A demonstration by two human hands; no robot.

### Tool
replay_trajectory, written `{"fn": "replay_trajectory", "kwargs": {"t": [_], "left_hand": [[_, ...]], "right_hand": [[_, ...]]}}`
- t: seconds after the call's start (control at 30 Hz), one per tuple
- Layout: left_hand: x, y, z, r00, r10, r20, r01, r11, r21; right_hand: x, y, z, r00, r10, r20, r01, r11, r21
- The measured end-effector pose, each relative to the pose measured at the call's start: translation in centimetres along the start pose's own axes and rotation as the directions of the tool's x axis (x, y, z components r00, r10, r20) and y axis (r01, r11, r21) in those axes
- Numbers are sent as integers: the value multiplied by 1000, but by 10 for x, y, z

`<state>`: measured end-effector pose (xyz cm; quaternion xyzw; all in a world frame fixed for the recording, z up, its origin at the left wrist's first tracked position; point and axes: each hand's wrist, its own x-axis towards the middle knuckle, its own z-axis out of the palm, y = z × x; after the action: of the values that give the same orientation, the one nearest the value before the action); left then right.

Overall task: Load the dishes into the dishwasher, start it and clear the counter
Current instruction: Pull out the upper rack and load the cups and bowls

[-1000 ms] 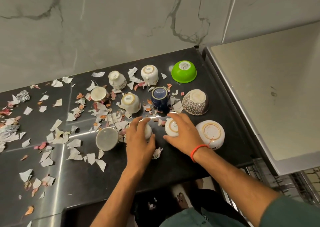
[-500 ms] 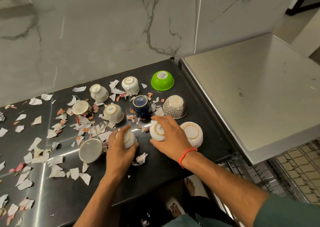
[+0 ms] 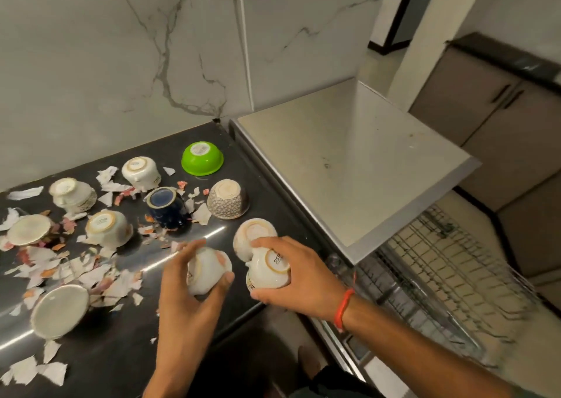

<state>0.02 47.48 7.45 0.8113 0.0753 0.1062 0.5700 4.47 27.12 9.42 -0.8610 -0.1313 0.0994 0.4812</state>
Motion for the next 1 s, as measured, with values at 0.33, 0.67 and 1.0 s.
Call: {"fn": "replay_trajectory", "kwargs": {"t": [0.33, 0.67, 1.0], "left_hand": [[-86, -8, 81, 929, 27, 368, -51, 997, 55], [-113, 35, 193, 717, 3, 697, -172, 970, 173], [-138, 69, 339, 589, -117, 800, -146, 958, 247]], "right_hand": [[-98, 49, -58, 952, 253, -173, -231, 964, 134], [-206, 139, -116, 842, 457, -286, -366, 874, 319], [-287, 257, -162, 580, 744, -330, -547, 657, 519]]}}
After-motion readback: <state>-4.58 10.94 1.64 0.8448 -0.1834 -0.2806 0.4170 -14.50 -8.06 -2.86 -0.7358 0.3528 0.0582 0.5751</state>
